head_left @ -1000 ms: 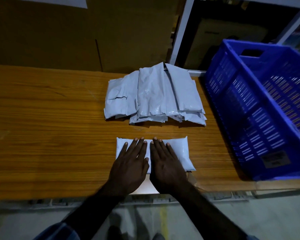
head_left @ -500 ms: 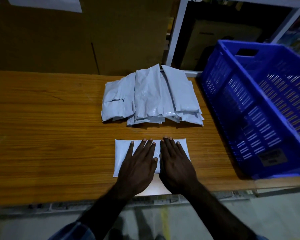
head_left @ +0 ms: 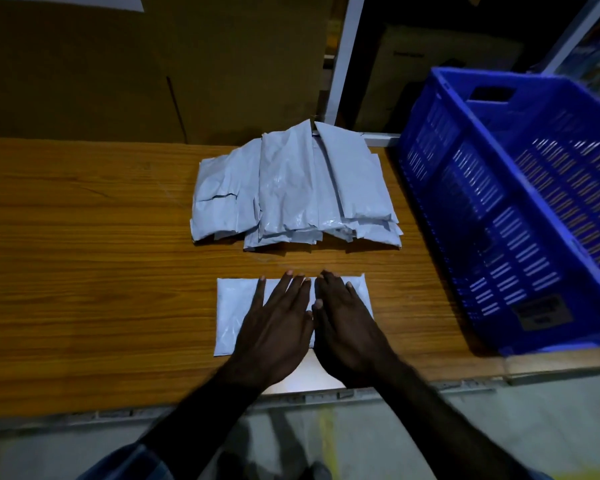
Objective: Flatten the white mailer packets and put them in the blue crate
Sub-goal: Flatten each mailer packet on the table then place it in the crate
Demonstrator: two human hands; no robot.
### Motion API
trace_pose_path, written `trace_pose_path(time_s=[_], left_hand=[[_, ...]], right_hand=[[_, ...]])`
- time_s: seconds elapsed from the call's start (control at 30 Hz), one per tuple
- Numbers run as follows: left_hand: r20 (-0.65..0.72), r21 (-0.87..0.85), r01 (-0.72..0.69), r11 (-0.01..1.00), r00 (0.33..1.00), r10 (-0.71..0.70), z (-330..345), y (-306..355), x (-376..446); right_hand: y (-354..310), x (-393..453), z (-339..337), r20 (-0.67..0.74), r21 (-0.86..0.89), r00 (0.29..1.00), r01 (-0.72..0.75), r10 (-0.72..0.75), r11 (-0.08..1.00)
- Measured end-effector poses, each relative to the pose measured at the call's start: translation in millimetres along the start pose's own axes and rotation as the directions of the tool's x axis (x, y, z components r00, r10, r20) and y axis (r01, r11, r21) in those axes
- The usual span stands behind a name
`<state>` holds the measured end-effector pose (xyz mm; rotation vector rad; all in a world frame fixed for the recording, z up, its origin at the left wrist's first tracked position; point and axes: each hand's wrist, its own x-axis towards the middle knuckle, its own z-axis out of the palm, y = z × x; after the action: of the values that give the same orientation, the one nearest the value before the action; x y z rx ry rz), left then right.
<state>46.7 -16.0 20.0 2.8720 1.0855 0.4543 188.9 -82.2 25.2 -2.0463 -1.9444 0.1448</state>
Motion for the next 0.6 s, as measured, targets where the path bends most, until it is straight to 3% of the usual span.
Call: trace_pose_path(time_s=[0.1,0.3,0.6], left_hand=[[0.006,-0.021,-0.016,1.000,1.000,0.017,-3.1,10.7,13.4],[0.077,-0.011,-0.031,0.999,0.997,0.031,11.0,18.2,15.3],[0.105,-0.004,-0.034,0.999,0.994,0.034,17.0,16.9,13.4]], right_hand=[[17.7,8.2,-7.3,-0.053,-0.029,0.996,-0.080,0.078,0.996],[29.5,-5.1,7.1,-0.052,-0.105,0.997,-0.057,0.052,0.993],[32.7,-5.1,9.5,-0.065,-0.065,0.995,-0.079,0.075,0.995]])
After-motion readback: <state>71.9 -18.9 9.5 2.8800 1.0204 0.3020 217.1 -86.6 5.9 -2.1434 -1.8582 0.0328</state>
